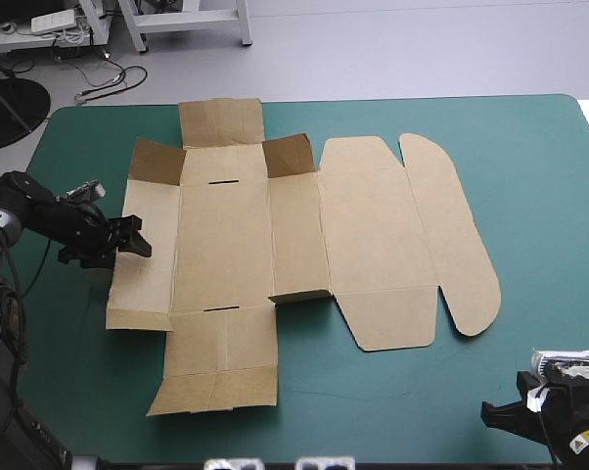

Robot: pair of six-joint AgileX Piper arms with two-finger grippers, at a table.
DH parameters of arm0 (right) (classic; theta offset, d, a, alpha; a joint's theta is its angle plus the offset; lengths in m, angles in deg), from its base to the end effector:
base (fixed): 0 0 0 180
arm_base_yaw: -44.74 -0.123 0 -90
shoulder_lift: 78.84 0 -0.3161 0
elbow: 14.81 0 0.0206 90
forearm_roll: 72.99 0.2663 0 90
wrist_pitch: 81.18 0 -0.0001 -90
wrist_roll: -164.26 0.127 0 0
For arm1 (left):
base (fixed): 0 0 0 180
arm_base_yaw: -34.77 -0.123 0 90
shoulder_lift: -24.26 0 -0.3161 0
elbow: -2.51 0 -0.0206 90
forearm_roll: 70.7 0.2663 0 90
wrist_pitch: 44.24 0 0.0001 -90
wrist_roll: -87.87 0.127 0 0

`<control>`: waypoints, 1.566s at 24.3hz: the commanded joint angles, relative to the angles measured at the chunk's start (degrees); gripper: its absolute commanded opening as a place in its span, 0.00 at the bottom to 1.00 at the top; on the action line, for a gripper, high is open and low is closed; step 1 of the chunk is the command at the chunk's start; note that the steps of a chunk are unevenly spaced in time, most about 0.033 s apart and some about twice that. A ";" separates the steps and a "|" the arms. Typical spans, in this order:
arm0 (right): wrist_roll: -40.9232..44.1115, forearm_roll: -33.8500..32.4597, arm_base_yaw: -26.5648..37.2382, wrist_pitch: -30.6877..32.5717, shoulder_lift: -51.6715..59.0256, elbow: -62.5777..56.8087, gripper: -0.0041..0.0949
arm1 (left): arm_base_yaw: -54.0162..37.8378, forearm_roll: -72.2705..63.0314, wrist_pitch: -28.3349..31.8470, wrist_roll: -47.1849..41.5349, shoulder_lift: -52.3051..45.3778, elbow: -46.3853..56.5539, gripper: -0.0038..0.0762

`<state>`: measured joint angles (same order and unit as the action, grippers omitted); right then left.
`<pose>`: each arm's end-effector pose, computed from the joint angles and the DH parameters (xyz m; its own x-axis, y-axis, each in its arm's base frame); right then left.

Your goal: Fold the box

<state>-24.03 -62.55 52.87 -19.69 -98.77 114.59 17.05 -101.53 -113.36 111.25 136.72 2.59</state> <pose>0.0432 0.0143 0.2556 -0.6576 0.0372 -0.7524 -0.0157 0.9979 0.0630 0.3779 0.0569 0.2206 -0.9840 -0.1327 -0.1185 -0.0632 0.8834 -0.4644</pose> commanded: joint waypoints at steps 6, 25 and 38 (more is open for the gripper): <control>-0.04 0.43 -0.13 -3.38 -0.65 1.49 0.02 | 3.55 -3.23 -2.39 0.10 -2.44 3.04 0.62; -0.52 0.81 -0.13 -3.38 -0.65 1.49 0.02 | 17.72 16.10 -3.80 13.14 -11.47 -17.29 0.04; -0.52 0.81 -0.13 -3.38 -0.65 1.49 0.02 | 41.22 40.32 9.91 13.27 -11.74 -24.86 0.04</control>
<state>-24.04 -62.37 52.87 -19.69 -98.77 114.59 53.81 -66.84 -109.99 123.90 127.93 -20.15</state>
